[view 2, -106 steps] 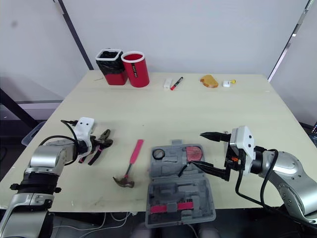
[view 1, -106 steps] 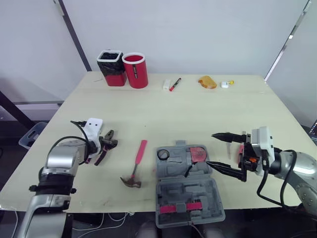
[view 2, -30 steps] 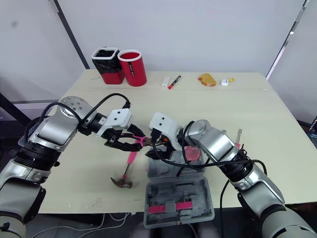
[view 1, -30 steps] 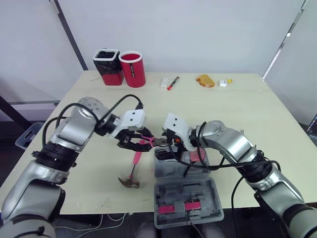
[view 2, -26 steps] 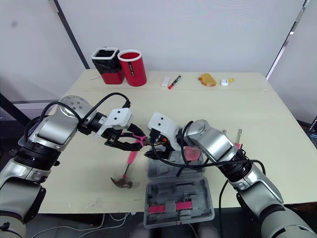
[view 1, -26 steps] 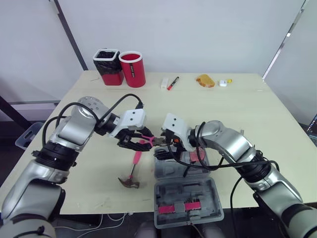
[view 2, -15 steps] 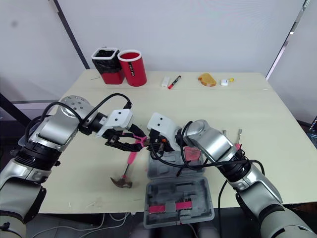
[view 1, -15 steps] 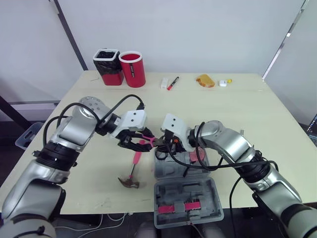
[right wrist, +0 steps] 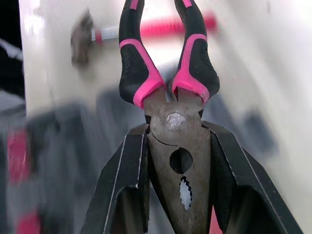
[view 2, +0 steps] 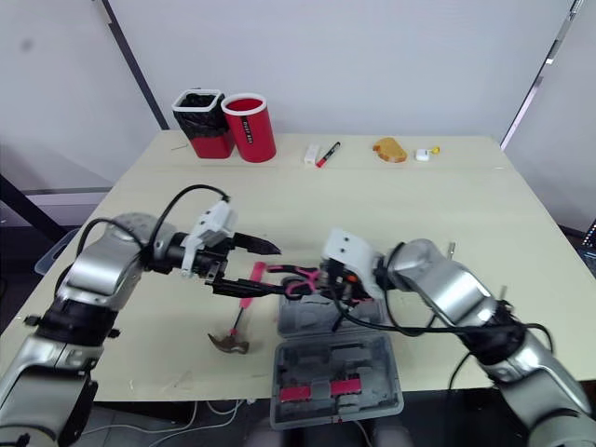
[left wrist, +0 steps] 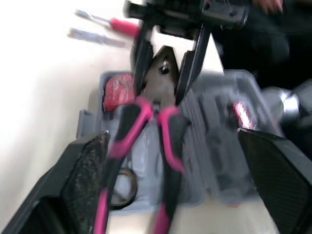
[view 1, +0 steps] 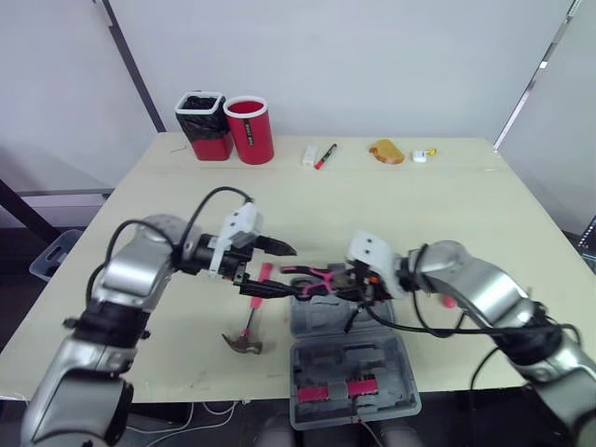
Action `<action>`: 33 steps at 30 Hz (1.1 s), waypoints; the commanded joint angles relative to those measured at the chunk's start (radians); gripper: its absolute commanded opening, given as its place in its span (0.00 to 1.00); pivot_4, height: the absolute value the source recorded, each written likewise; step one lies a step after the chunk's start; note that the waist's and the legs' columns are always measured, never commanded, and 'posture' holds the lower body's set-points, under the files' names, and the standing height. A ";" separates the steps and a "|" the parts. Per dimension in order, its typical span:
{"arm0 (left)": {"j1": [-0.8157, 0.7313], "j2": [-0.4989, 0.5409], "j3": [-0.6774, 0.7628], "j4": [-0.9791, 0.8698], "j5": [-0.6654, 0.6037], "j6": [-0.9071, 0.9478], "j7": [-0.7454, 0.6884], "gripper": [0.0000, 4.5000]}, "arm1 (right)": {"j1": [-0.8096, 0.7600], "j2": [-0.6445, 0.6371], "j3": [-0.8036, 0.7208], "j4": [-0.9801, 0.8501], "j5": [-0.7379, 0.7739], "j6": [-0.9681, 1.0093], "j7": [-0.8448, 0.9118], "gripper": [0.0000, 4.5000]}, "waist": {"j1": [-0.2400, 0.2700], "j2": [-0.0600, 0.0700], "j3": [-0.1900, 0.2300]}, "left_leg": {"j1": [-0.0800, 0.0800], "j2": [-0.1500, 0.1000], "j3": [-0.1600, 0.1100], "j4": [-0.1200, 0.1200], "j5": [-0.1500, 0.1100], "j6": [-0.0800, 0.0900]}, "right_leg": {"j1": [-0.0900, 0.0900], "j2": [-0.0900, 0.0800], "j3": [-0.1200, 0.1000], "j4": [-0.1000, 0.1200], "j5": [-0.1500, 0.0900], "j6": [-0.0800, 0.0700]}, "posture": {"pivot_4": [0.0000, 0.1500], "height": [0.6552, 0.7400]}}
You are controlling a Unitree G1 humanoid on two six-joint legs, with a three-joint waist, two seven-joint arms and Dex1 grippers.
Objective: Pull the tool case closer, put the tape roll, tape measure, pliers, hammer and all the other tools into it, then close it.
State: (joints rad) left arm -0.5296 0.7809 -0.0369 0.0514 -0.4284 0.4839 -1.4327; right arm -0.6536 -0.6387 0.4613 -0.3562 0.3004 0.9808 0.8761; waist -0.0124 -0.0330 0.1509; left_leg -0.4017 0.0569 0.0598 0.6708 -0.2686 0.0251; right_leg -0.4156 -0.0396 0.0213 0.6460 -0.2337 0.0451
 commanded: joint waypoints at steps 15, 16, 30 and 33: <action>0.436 0.093 0.294 0.128 -0.305 -0.365 -0.182 1.00 | 0.028 -0.206 0.000 -0.003 -0.054 -0.170 0.178 0.22 | -0.008 0.000 0.000 | 0.003 0.001 0.002 0.000 0.000 0.000 | 0.000 -0.001 0.002 0.000 0.000 -0.001 | 1.00 1.00; 0.444 0.099 0.291 0.128 -0.315 -0.372 -0.182 1.00 | 0.018 -0.193 0.013 0.015 -0.065 -0.181 0.182 0.22 | -0.005 0.000 0.000 | 0.003 0.001 0.002 0.000 0.000 0.000 | 0.000 -0.001 0.003 0.000 0.000 -0.001 | 1.00 1.00; 0.498 0.135 0.274 0.069 -0.346 -0.393 -0.182 1.00 | -0.086 -0.016 0.186 0.243 -0.252 -0.321 0.239 0.22 | -0.001 0.001 0.000 | 0.002 0.001 0.005 0.000 0.000 0.000 | -0.001 -0.002 0.001 0.000 -0.002 -0.005 | 1.00 1.00; 0.502 0.129 0.276 0.056 -0.338 -0.389 -0.182 1.00 | -0.103 0.031 0.206 0.289 -0.285 -0.334 0.237 0.22 | -0.001 0.001 0.001 | 0.003 0.001 0.005 0.000 0.000 0.000 | -0.001 -0.002 0.001 0.001 -0.002 -0.005 | 1.00 1.00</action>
State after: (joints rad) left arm -0.0322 0.9051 0.2252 0.1351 -0.7537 0.1011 -1.5558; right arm -0.7324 -0.6164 0.6695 -0.0653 0.0329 0.6671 1.1094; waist -0.0135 -0.0321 0.1515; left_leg -0.3991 0.0575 0.0649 0.6706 -0.2685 0.0248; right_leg -0.4163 -0.0418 0.0221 0.6465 -0.2359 0.0405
